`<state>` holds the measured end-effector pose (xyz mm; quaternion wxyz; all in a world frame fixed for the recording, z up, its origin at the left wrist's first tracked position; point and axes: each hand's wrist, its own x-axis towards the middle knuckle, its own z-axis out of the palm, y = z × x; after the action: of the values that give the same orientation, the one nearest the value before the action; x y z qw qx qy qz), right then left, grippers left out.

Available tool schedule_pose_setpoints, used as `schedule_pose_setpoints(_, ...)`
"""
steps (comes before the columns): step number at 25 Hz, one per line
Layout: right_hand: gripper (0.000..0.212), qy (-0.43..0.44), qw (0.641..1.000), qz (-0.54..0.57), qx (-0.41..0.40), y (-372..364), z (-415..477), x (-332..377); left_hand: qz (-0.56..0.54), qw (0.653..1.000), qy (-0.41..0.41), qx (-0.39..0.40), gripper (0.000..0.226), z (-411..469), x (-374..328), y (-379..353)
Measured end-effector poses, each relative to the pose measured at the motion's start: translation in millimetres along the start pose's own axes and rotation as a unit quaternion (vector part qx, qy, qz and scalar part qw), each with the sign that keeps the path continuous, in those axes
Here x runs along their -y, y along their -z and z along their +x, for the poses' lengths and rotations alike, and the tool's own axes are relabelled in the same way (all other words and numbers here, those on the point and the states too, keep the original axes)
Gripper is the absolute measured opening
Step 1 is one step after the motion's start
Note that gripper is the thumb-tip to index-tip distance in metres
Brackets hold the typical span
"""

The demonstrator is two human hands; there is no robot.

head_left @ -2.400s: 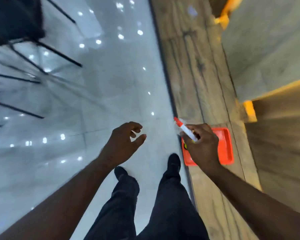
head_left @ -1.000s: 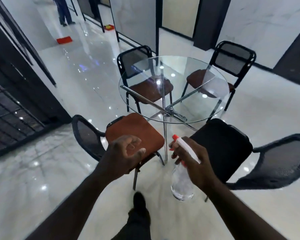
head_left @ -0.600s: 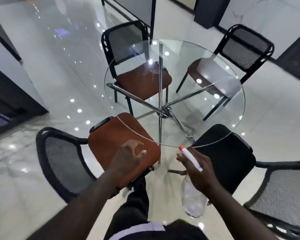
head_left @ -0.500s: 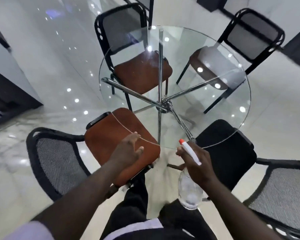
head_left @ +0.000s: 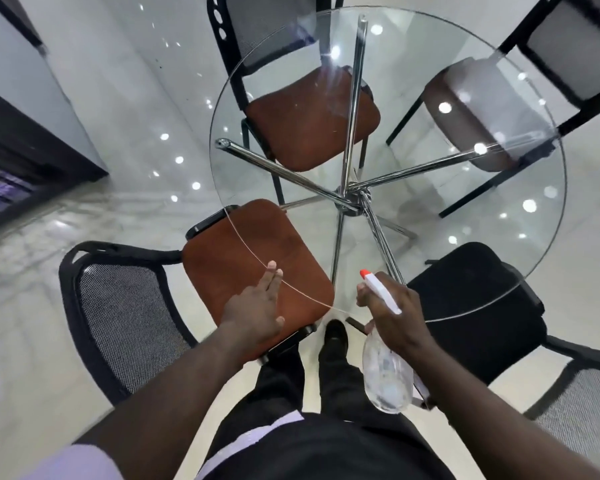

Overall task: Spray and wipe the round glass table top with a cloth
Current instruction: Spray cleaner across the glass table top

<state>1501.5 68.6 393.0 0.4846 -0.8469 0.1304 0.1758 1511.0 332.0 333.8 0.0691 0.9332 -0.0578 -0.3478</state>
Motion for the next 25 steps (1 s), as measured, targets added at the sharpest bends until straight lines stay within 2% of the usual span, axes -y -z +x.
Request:
schedule_pose_setpoints(3,0.03,0.031,0.998,-0.04,0.022,-3,20,16,0.027,1.0,0.002,0.008,0.097,2,2,6)
schedule_pose_setpoints(7,0.031,0.049,0.995,-0.045,0.08,-14,44,43,0.022,1.0,0.006,0.007,0.093,5,3,6)
schedule_pose_setpoints(11,0.033,0.064,0.993,-0.055,0.083,-25,65,68,-0.004,1.0,-0.007,-0.004,0.083,11,7,9)
schedule_pose_setpoints(14,0.034,0.087,0.99,-0.071,0.085,-31,86,92,-0.056,0.995,-0.03,-0.078,0.06,18,18,29)
schedule_pose_setpoints(16,0.033,0.102,0.987,-0.082,0.089,-33,104,110,-0.087,0.985,-0.02,-0.148,0.054,28,34,48)
schedule_pose_setpoints(19,0.026,0.115,0.988,-0.074,0.068,-37,132,135,-0.093,0.981,0.023,-0.171,0.068,52,56,83)
schedule_pose_setpoints(21,0.024,0.111,0.99,-0.07,0.053,-39,151,148,-0.077,0.986,0.04,-0.14,0.082,74,66,109)
schedule_pose_setpoints(25,0.027,0.084,0.994,-0.069,0.016,-26,189,167,-0.01,0.998,0.016,-0.052,0.116,103,74,135)
